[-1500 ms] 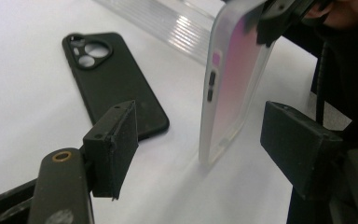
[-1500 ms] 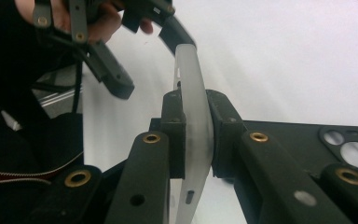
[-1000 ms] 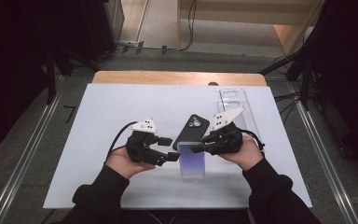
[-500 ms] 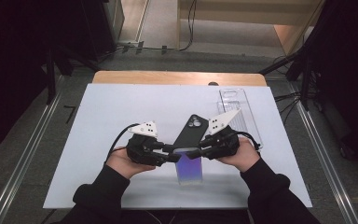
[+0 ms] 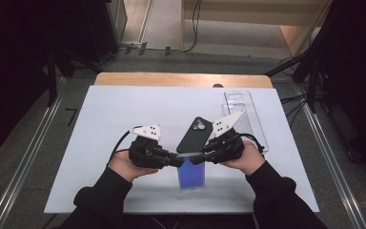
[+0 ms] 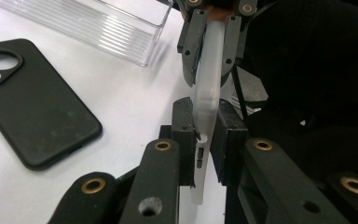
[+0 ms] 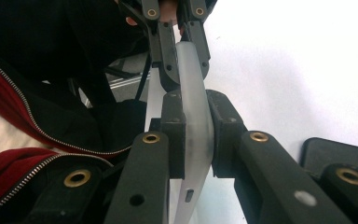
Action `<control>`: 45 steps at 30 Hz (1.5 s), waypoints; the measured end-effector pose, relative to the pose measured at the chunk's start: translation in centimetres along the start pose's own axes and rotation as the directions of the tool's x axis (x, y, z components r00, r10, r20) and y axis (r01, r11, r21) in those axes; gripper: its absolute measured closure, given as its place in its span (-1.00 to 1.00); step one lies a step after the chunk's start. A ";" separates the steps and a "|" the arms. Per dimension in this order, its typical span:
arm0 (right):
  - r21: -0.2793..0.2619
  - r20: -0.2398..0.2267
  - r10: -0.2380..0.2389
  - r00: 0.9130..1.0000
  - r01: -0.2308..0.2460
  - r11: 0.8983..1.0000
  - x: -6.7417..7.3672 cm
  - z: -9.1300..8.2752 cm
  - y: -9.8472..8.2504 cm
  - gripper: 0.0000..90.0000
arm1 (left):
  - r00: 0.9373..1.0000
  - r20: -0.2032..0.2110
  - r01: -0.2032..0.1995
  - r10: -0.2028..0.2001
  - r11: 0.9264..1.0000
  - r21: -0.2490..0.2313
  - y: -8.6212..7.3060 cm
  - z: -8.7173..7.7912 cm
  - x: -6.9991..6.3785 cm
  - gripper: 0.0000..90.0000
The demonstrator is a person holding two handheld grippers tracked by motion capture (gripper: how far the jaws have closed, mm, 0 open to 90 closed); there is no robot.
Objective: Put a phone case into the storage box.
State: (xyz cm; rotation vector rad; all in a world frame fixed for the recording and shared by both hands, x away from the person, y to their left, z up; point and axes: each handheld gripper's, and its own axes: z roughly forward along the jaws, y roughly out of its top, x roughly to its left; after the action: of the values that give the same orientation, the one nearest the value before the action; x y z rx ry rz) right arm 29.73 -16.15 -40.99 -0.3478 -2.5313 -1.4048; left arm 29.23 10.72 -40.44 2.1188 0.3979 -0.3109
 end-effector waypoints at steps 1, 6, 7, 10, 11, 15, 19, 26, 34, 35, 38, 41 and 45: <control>-0.002 0.000 0.002 1.000 -0.002 1.000 -0.1 0.0 0.0 0.69 | 1.000 -0.002 0.006 -0.006 1.000 0.001 0.0 0.0 0.0 0.82; -0.032 0.015 0.025 1.000 -0.024 0.999 -0.2 -0.4 -0.3 0.37 | 0.999 -0.020 0.035 -0.035 0.999 -0.017 0.0 -0.7 0.3 0.82; -0.044 0.031 0.016 0.999 -0.014 0.999 -0.2 -0.5 -0.4 0.29 | 0.999 -0.030 0.043 -0.043 0.999 -0.022 0.0 -0.9 0.4 0.82; -0.083 0.076 0.037 0.996 -0.031 0.996 -0.3 -0.9 -0.6 0.00 | 0.995 -0.070 0.064 -0.067 0.997 -0.046 -0.1 -1.5 0.7 0.82; -0.094 0.091 0.049 0.995 -0.040 0.995 -0.2 -0.9 -0.6 -0.04 | 0.994 -0.086 0.069 -0.074 0.996 -0.052 0.0 -1.7 0.8 0.82; -0.131 0.170 0.034 0.985 -0.012 0.991 -0.1 -0.8 -0.9 -0.22 | 0.984 -0.129 0.110 -0.121 0.990 -0.094 0.0 -2.4 1.2 0.81; -0.132 0.211 0.067 0.975 -0.040 0.990 0.0 -0.4 -0.9 -0.36 | 0.973 -0.173 0.135 -0.154 0.984 -0.117 -0.1 -3.1 1.4 0.81; -0.206 0.219 0.139 0.966 -0.093 0.974 -0.4 -0.1 -1.2 -0.53 | 0.939 -0.286 0.159 -0.190 0.979 -0.129 0.2 -3.5 1.2 0.81; -0.216 0.333 0.210 0.919 -0.142 0.966 -0.4 0.7 -1.2 -1.00 | 0.897 -0.345 0.229 -0.276 0.958 -0.171 0.3 -3.8 1.2 0.81; -0.217 0.342 0.218 0.914 -0.149 0.965 -0.3 0.9 -1.2 -1.00 | 0.893 -0.347 0.238 -0.286 0.956 -0.174 0.3 -3.9 1.3 0.81; -0.205 0.392 0.225 0.892 -0.153 0.967 0.2 1.4 -0.9 -1.00 | 0.878 -0.367 0.251 -0.305 0.949 -0.189 0.3 -3.9 1.2 0.81; -0.222 0.423 0.230 0.876 -0.146 0.964 0.8 2.0 -0.6 -1.00 | 0.867 -0.386 0.255 -0.314 0.947 -0.197 0.4 -3.9 1.0 0.81; -0.274 0.441 0.279 0.853 -0.168 0.947 1.3 2.8 -0.2 -1.00 | 0.857 -0.399 0.267 -0.327 0.943 -0.200 0.6 -3.7 0.8 0.81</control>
State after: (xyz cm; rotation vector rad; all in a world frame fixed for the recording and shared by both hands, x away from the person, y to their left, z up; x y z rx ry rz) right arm 28.23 -13.76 -42.18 -1.1250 -2.5627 -1.6786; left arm 30.44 13.68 -38.30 1.9764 0.9861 0.0167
